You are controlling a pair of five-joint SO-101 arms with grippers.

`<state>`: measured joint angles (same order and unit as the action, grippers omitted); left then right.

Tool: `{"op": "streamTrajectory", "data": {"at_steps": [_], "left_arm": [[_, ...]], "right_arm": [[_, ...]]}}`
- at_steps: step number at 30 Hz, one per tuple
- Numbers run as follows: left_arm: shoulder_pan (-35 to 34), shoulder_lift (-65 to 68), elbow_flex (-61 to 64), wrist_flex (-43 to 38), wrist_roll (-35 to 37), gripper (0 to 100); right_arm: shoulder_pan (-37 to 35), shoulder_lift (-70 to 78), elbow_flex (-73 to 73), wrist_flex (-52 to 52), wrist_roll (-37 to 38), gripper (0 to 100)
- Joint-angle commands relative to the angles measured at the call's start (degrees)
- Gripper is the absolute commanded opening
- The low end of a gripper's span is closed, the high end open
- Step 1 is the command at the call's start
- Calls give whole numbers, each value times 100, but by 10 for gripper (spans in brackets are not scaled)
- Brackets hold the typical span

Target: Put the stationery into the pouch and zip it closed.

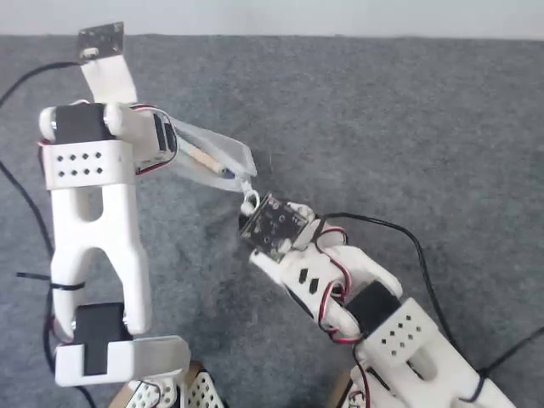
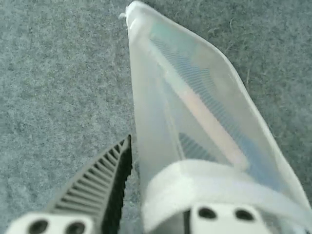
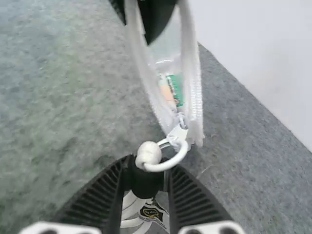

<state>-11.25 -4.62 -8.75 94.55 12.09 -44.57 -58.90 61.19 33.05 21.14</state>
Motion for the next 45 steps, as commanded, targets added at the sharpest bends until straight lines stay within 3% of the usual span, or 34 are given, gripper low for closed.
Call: {"op": "streamTrajectory", "data": {"at_steps": [1,5,10,18,24,29,45], "left_arm": [[44,-281,-233,-185,-53,202],[88,-281,-453,-35,-53,249],[668,-281,-646,431,-62,300],[1644,-369,-567,607,-387,303],[2224,-1284,-75,598,-492,304],[2295,-1969,189,571,-501,305],[2057,-2409,233,598,-501,303]], "right_arm": [[-242,-400,-97,330,299,6],[-514,-514,-88,646,404,6],[-919,-655,-79,1086,527,6],[-1402,-1095,-79,1560,527,6],[-1393,-1209,-70,1596,527,6],[-1385,-1218,-70,1596,527,6],[-681,-1622,-273,1578,492,6]]}}
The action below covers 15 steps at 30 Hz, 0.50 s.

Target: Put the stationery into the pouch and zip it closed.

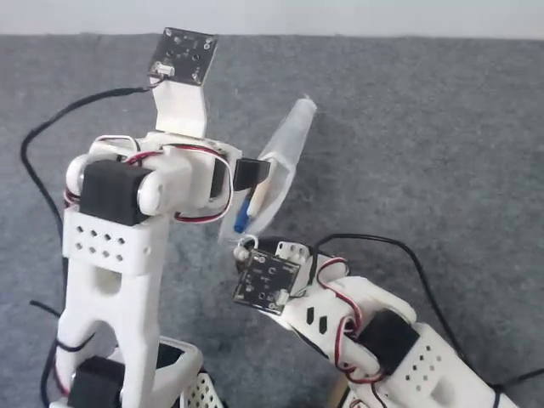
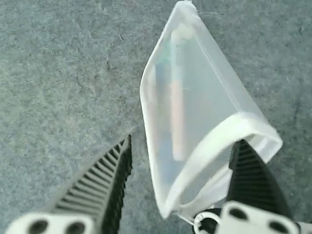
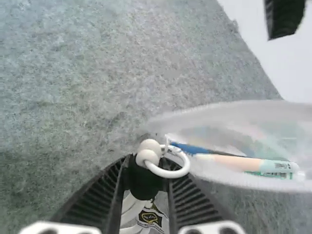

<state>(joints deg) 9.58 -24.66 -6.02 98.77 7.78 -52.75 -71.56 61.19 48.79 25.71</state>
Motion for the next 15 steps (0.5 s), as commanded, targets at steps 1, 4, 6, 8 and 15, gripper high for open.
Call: {"op": "streamTrajectory", "data": {"at_steps": [1,4,6,8,15], "left_arm": [[-44,-519,-31,176,-70,303],[-62,-765,31,176,-70,303],[-62,-888,154,167,-70,303],[-53,-949,189,167,-97,303],[-53,-1187,409,158,-615,302]], "right_arm": [[180,-453,-273,13,35,6],[374,-725,-273,13,35,6],[488,-848,-273,-4,35,6],[585,-927,-273,-31,35,6],[1130,-989,-448,-40,26,6]]}}
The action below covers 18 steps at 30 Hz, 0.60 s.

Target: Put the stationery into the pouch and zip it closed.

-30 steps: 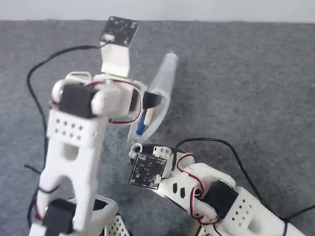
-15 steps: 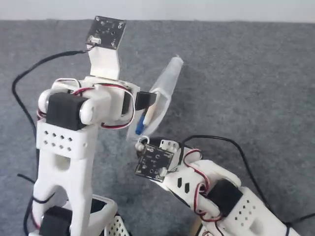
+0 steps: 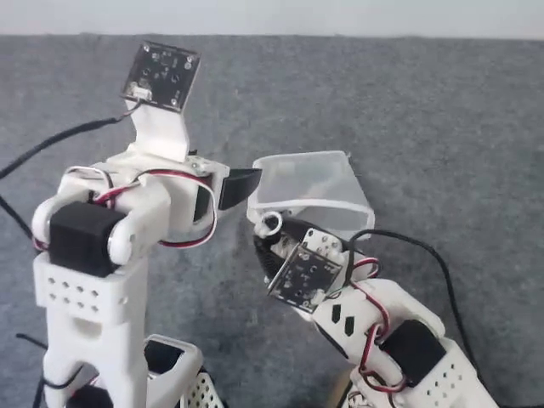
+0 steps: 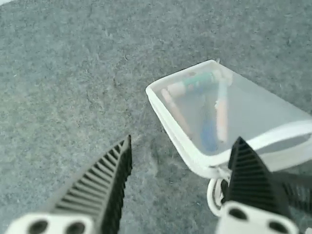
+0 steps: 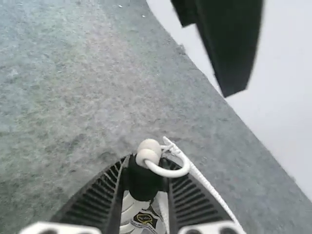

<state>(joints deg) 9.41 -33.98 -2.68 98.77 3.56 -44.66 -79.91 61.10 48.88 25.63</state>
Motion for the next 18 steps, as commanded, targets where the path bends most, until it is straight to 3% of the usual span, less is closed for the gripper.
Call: {"op": "streamTrajectory", "data": {"at_steps": [1,9,14,18], "left_arm": [[-35,-281,110,158,-273,302],[9,-800,426,149,-703,302],[26,-1327,1033,-352,-695,304],[484,-1793,1745,-791,-818,304]], "right_arm": [[435,-163,-492,-31,35,6],[963,-769,-598,13,70,6],[1209,-1077,-598,13,79,6],[1288,-1288,-598,13,79,6]]}}
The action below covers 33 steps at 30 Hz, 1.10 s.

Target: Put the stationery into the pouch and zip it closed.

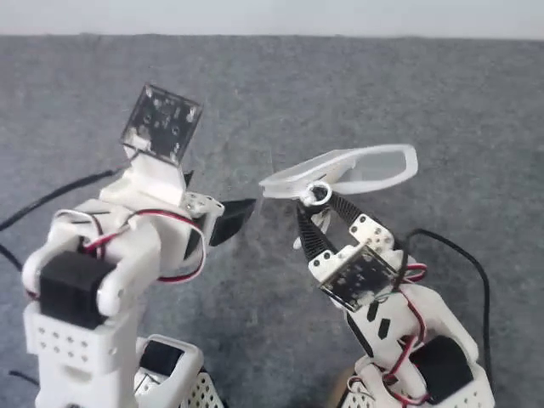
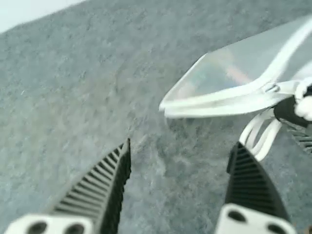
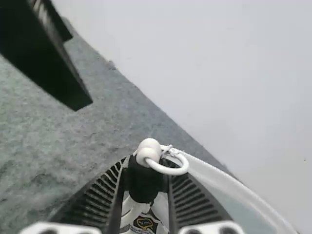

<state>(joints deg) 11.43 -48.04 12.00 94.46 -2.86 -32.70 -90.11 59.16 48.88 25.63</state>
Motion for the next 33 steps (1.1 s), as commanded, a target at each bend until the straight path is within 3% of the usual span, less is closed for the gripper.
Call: {"op": "streamTrajectory", "data": {"at_steps": [1,12,22,33], "left_arm": [[475,-519,453,-440,-246,304],[1424,-1530,2105,-1688,-299,304],[2119,-1582,2844,-2338,-290,303],[2180,-1582,3073,-2778,-281,302]], "right_arm": [[92,-321,-404,13,79,6],[84,-655,-1116,1165,316,6],[84,-655,-1152,1226,325,6],[66,-655,-1618,1842,325,6]]}}
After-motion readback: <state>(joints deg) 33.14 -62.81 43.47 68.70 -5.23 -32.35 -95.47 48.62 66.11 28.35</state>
